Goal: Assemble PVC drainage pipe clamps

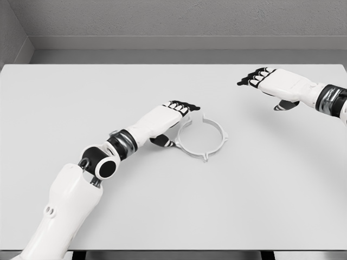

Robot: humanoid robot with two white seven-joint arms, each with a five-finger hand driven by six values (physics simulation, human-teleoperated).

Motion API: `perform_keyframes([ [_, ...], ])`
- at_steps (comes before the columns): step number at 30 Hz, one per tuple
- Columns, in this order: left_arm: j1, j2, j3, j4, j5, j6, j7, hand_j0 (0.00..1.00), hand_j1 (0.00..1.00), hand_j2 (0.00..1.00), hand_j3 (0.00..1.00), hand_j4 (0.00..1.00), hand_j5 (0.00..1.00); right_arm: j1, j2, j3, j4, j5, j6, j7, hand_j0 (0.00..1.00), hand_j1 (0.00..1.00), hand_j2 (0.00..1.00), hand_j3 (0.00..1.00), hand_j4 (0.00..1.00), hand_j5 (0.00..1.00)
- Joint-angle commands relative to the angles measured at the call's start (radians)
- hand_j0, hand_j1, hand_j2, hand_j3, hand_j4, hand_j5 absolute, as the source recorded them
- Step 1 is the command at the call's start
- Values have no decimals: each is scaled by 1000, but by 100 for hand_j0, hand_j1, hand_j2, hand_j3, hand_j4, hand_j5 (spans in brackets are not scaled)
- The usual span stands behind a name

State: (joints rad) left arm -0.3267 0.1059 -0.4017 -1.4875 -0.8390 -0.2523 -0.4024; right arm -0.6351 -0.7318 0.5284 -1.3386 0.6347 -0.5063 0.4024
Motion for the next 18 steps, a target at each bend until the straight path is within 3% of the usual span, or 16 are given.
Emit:
perform_keyframes([
  [1, 0, -14, 1, 1, 3, 1, 1, 100, 100, 100, 100, 100, 100, 0, -1, -1, -1, -4, 2, -1, 100, 100, 100, 100, 100, 100],
  [16, -8, -38, 3, 3, 1, 1, 1, 100, 100, 100, 100, 100, 100, 0, -8, -1, -2, -6, 2, -4, 100, 100, 100, 100, 100, 100],
  [18, -8, -38, 6, 3, 3, 2, 1, 100, 100, 100, 100, 100, 100, 0, -26, 1, -33, -6, 3, -5, 100, 100, 100, 100, 100, 100],
])
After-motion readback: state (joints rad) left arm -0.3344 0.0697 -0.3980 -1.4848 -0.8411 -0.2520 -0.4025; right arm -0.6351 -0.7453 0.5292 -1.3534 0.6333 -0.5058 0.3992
